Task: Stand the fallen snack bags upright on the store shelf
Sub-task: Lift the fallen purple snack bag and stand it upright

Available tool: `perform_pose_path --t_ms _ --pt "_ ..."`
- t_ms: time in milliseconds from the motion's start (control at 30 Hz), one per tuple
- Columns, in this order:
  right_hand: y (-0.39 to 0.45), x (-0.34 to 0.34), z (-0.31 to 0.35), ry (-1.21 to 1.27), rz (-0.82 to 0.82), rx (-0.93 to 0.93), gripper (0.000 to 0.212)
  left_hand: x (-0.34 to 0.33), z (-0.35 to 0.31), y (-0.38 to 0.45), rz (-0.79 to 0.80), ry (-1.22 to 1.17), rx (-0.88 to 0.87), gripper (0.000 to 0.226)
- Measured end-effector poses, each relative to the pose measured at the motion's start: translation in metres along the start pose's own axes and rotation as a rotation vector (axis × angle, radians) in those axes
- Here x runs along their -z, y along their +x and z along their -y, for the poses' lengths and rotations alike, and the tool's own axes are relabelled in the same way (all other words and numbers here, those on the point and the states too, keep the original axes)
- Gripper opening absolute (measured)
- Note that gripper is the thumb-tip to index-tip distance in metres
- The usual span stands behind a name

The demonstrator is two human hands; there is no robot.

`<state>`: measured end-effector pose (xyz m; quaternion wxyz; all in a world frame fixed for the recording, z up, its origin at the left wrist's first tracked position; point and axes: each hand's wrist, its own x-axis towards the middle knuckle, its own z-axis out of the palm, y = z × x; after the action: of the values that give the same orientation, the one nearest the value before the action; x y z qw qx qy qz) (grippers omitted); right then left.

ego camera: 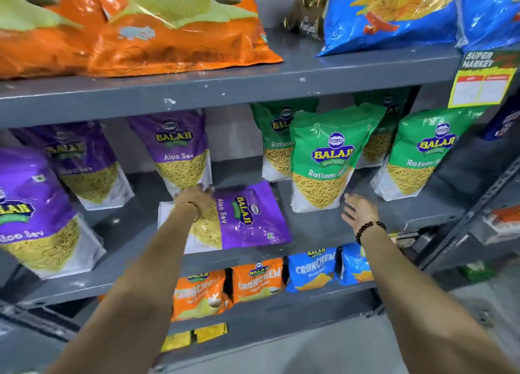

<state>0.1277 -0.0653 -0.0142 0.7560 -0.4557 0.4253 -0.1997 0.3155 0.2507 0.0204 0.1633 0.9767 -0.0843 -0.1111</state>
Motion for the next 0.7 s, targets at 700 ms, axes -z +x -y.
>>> perform_pose_path --t_ms 700 --pt "-0.162 -0.112 -0.112 -0.237 0.304 -0.331 0.057 0.0 0.077 -0.049 0.399 -0.535 -0.067 0.068"
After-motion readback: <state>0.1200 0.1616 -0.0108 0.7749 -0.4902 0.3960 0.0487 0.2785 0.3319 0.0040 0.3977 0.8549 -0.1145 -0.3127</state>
